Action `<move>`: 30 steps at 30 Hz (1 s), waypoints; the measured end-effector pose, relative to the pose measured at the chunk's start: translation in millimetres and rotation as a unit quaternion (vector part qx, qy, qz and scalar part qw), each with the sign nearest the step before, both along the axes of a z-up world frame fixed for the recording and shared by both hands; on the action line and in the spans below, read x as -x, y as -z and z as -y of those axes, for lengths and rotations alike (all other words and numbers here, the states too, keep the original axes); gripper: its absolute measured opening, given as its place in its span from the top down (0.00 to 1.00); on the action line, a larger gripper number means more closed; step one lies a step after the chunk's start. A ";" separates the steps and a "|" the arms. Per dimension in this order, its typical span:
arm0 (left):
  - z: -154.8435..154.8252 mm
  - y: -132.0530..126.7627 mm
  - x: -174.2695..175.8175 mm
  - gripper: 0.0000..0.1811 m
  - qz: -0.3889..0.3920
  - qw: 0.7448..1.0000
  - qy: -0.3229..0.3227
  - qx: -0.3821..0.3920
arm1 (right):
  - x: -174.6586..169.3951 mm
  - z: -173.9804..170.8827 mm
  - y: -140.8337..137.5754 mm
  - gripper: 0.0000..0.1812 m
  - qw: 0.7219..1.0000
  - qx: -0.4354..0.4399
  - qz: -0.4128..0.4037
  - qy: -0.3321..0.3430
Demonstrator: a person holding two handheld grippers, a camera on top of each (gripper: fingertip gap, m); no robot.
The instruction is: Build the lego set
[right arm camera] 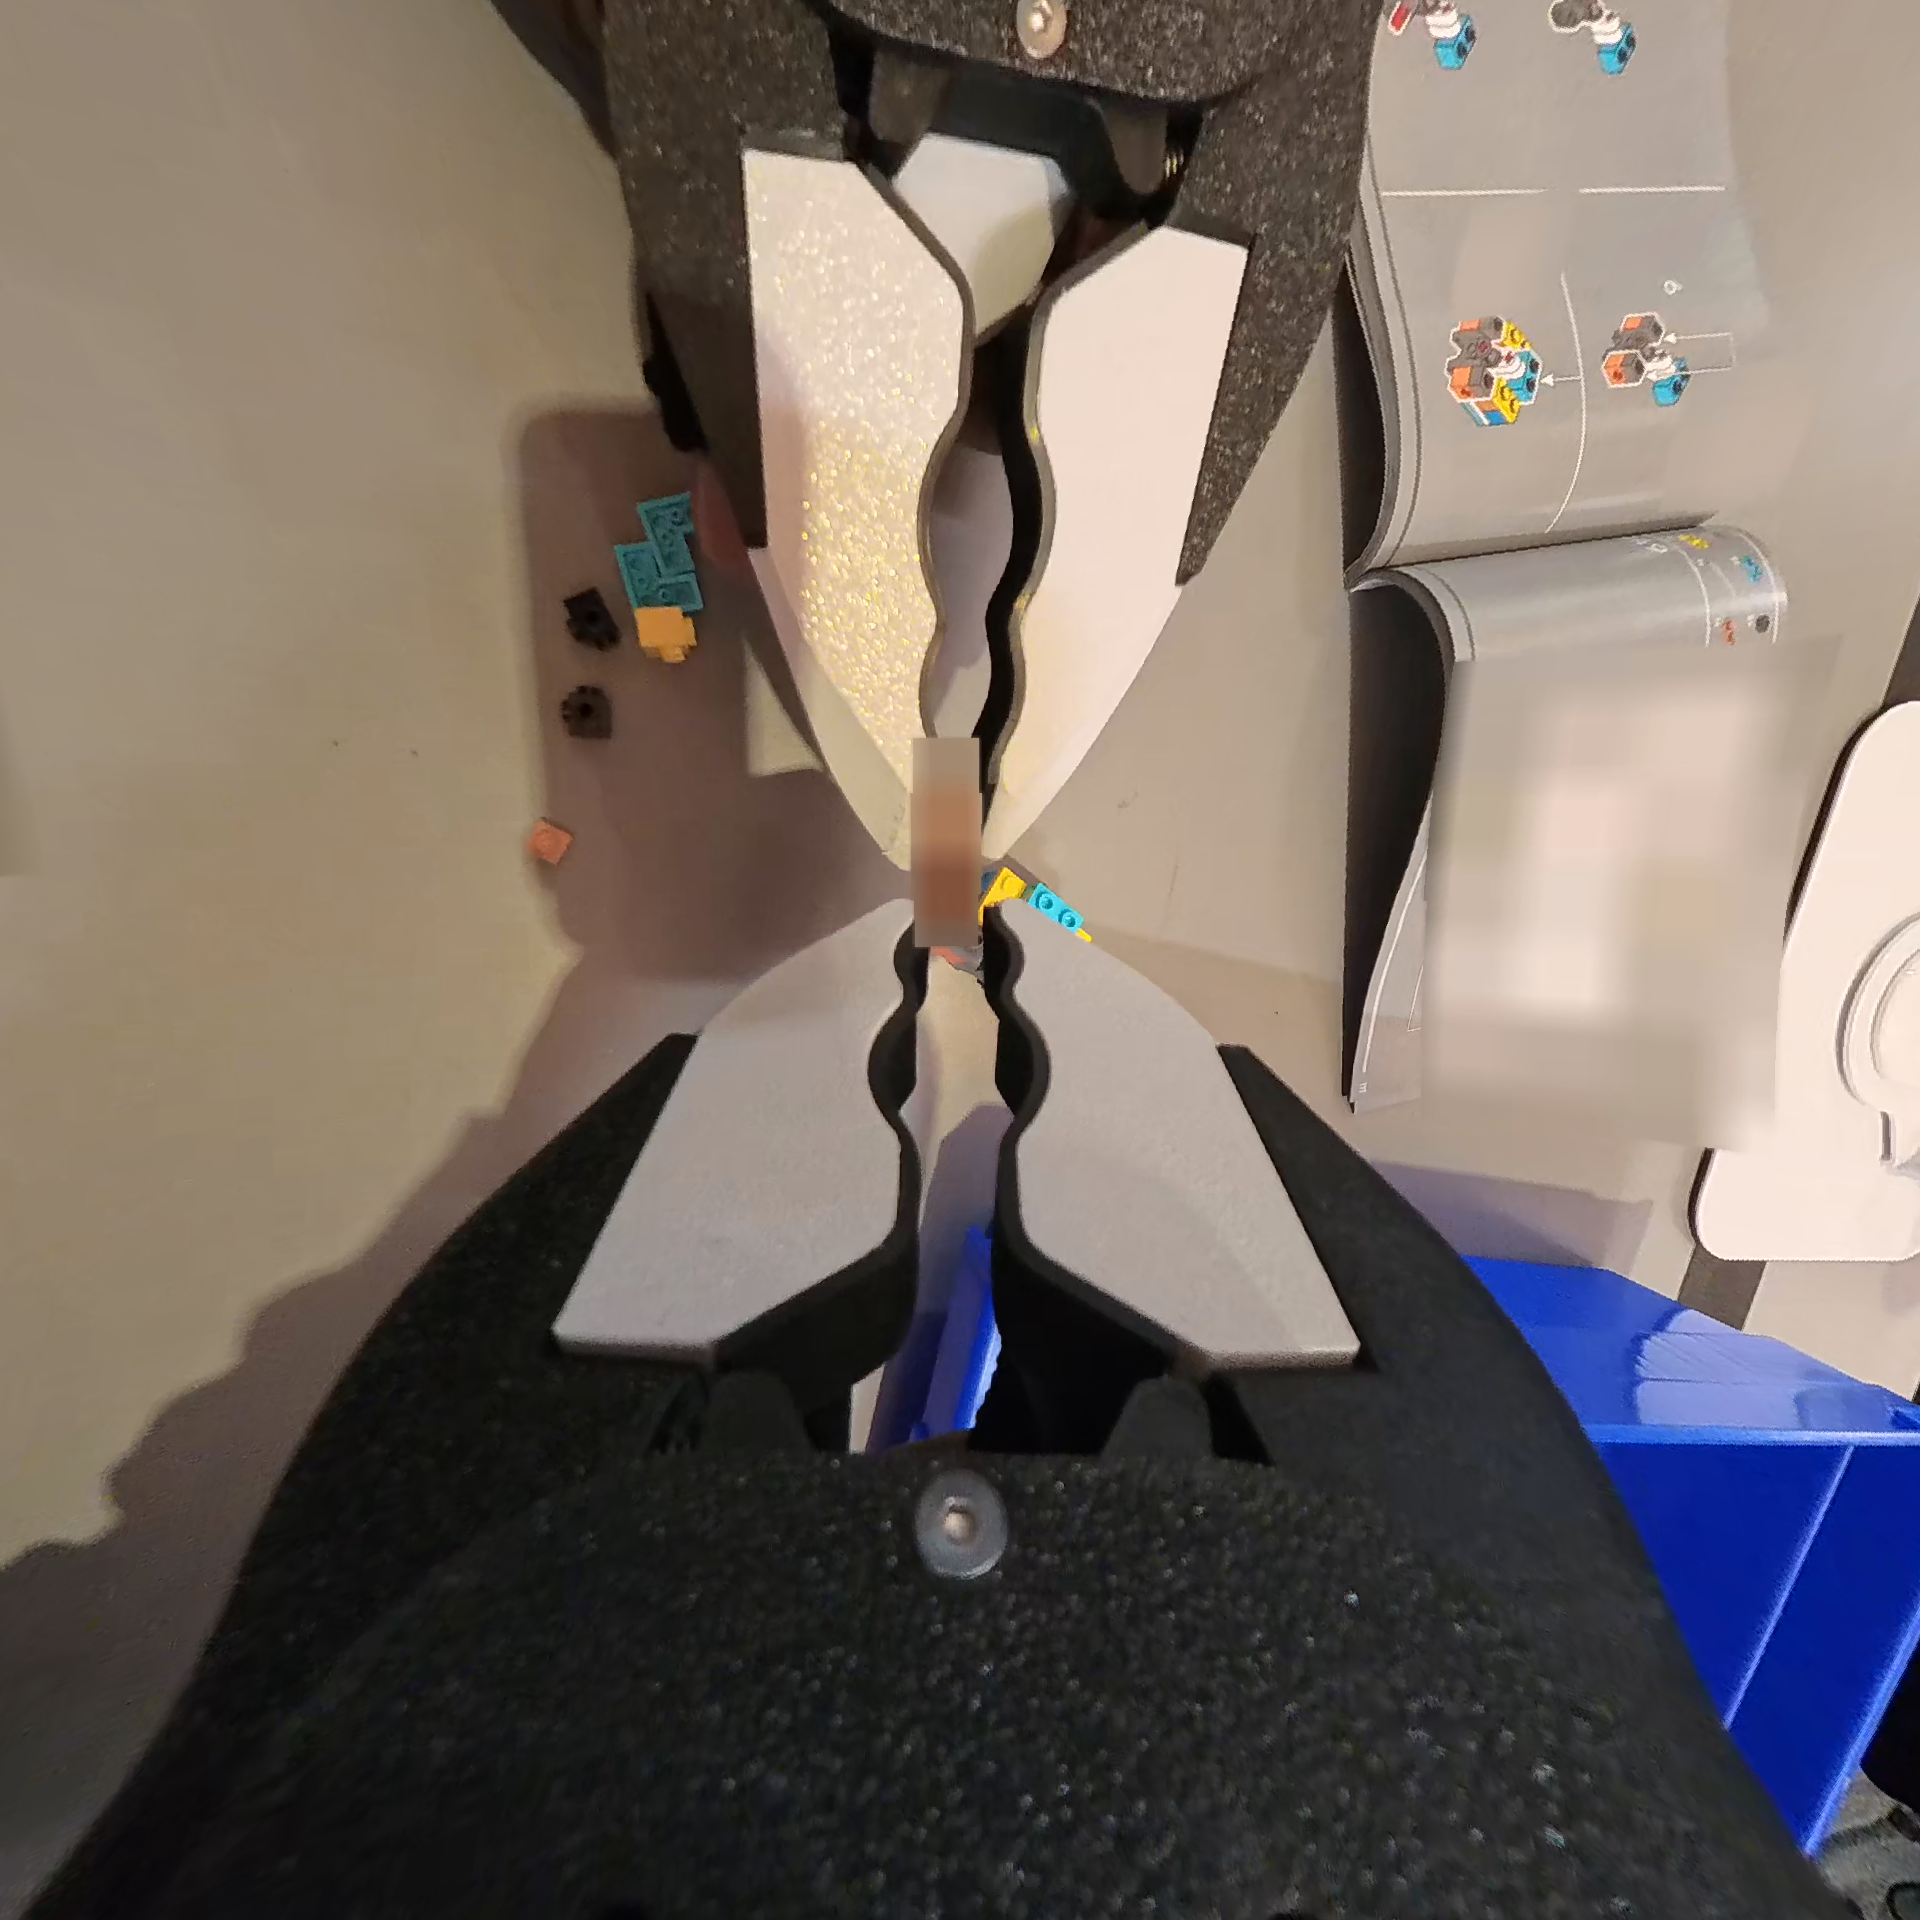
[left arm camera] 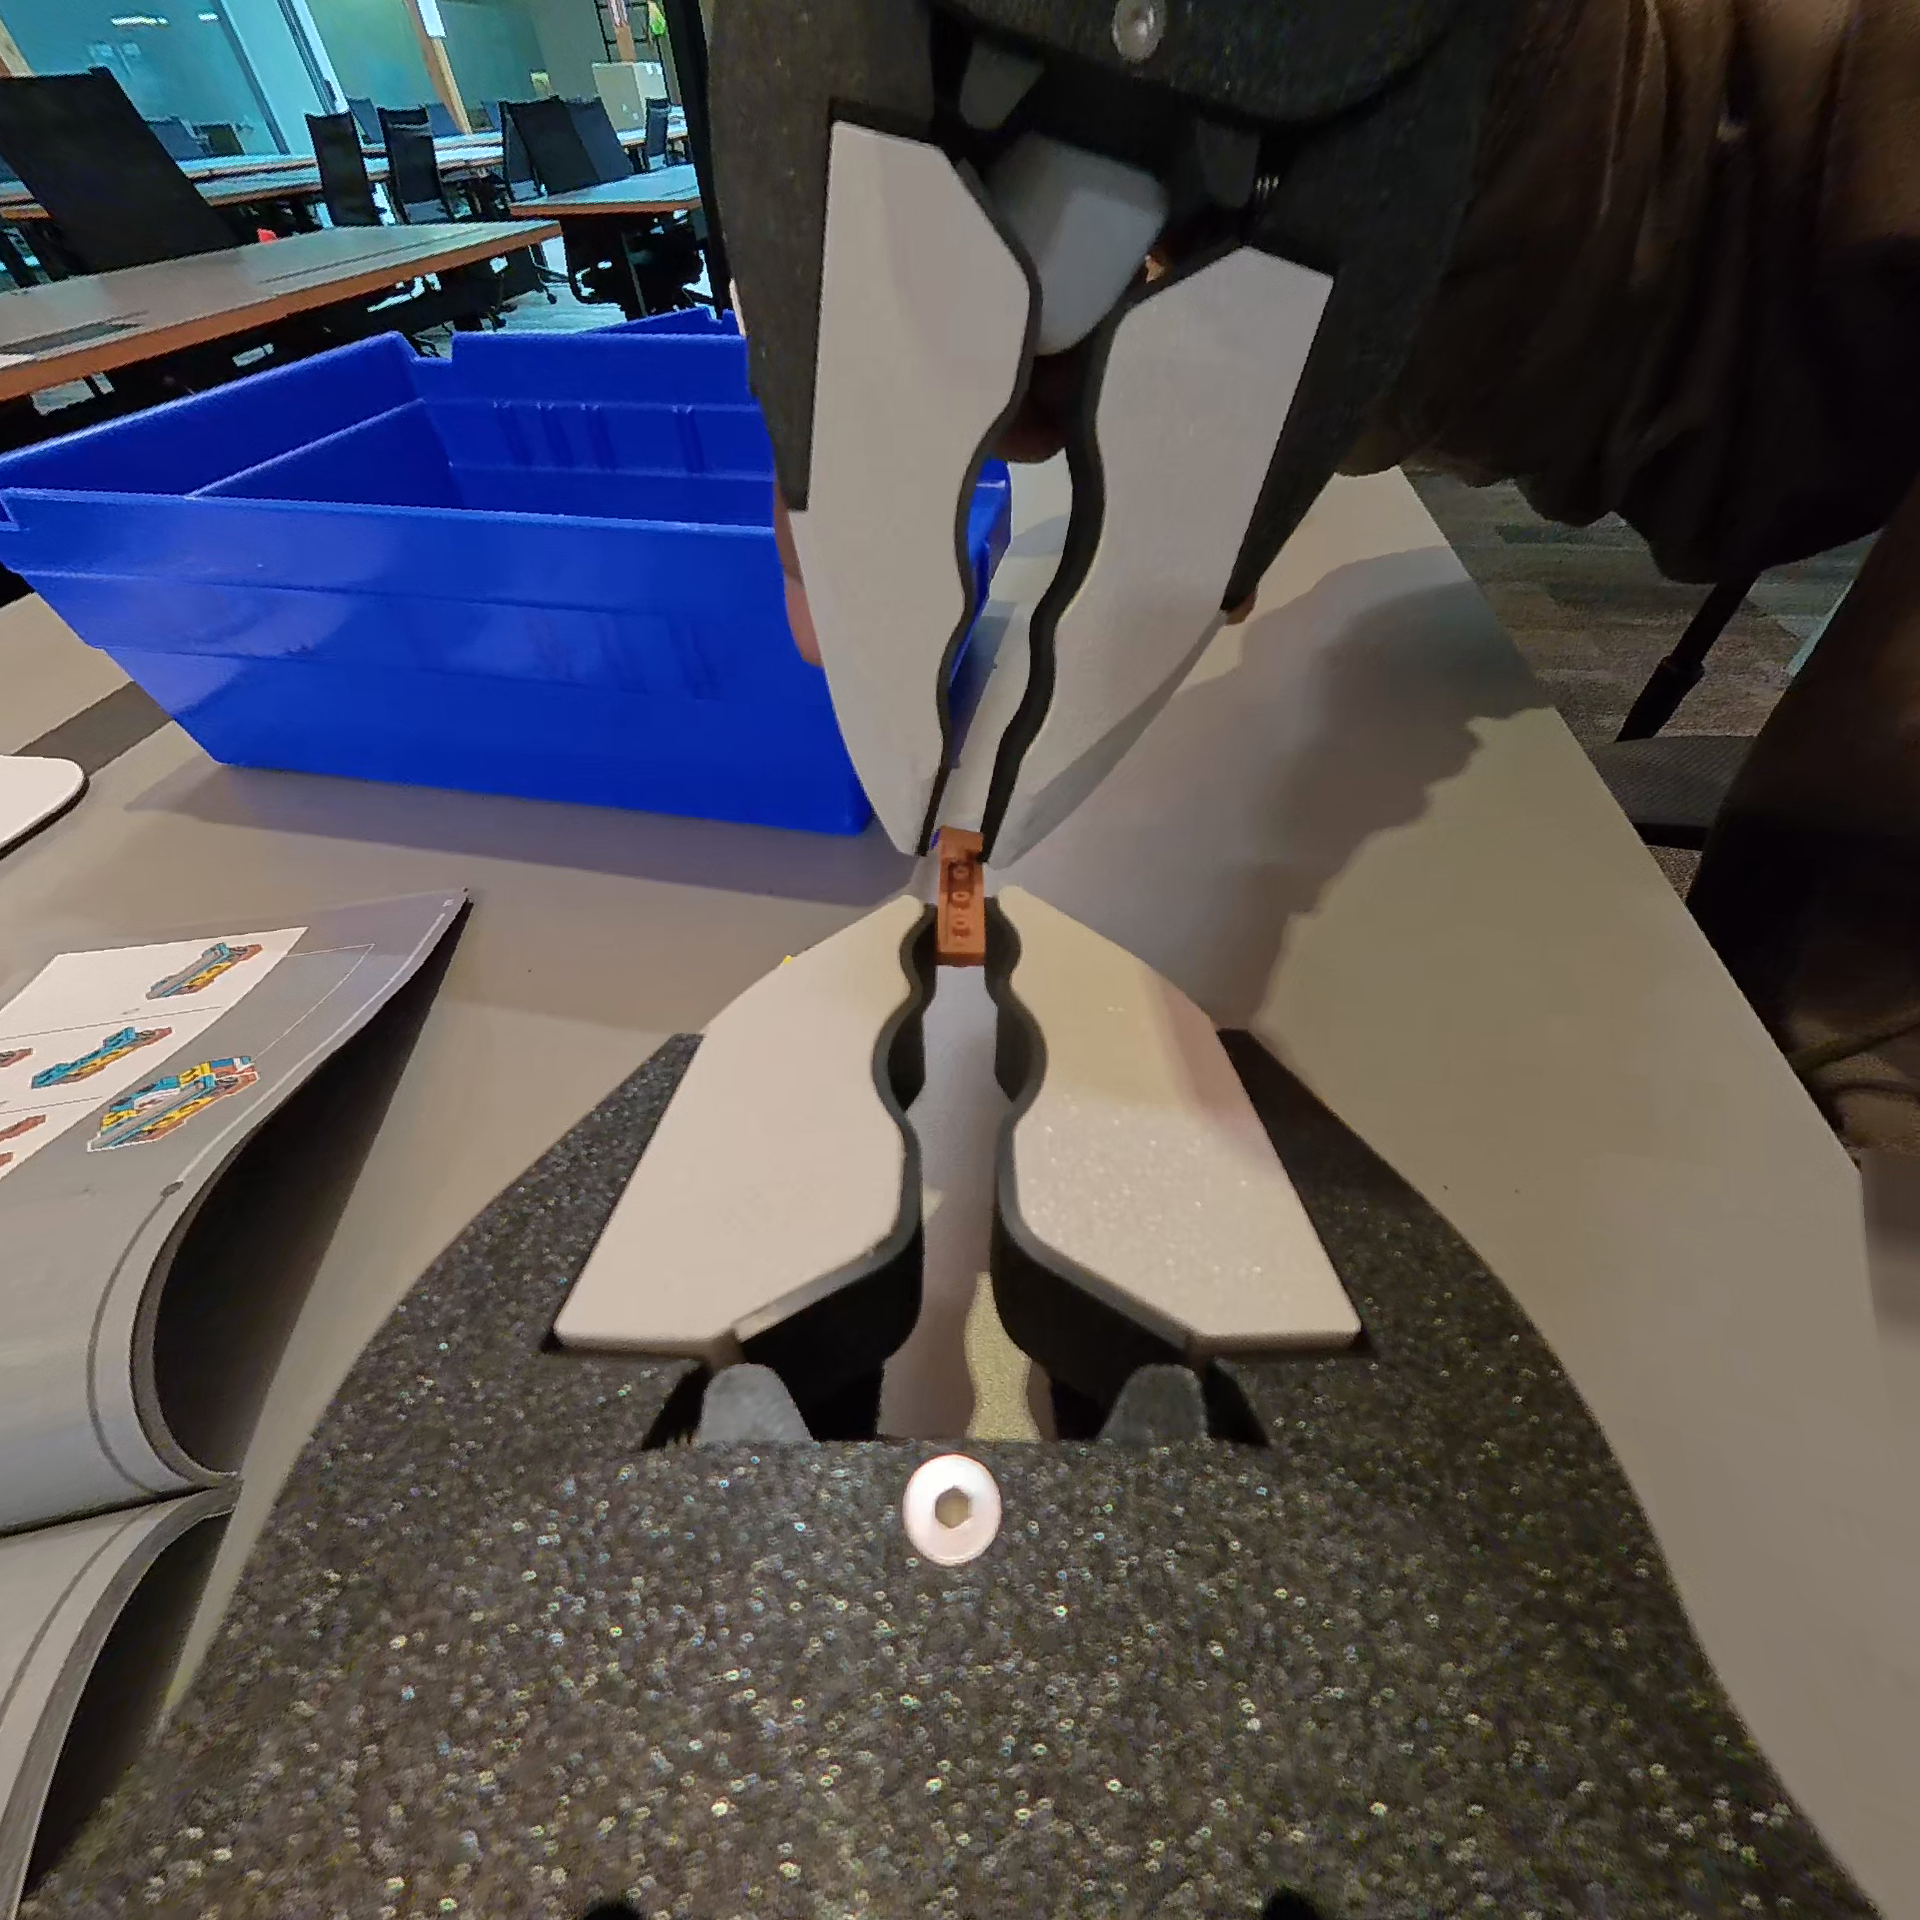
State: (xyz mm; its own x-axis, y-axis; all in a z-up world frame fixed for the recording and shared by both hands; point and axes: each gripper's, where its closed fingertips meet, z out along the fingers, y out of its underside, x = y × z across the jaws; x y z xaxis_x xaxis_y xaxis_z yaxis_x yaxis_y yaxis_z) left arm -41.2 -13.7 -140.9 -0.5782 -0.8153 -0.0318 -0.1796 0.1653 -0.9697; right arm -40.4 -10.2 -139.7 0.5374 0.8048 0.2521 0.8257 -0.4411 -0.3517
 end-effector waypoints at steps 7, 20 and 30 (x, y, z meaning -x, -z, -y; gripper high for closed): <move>0.7 0.2 0.3 0.96 0.000 1.000 0.002 0.001 | 0.3 0.2 0.2 0.94 1.000 0.001 -0.002 -0.002; 2.1 -1.2 1.1 0.96 0.005 1.000 0.007 0.002 | 0.3 0.2 -1.3 0.92 1.000 0.006 -0.008 -0.009; 3.1 -3.4 1.8 0.96 0.014 1.000 0.009 0.001 | 1.4 1.6 -4.2 0.92 1.000 0.006 -0.012 -0.016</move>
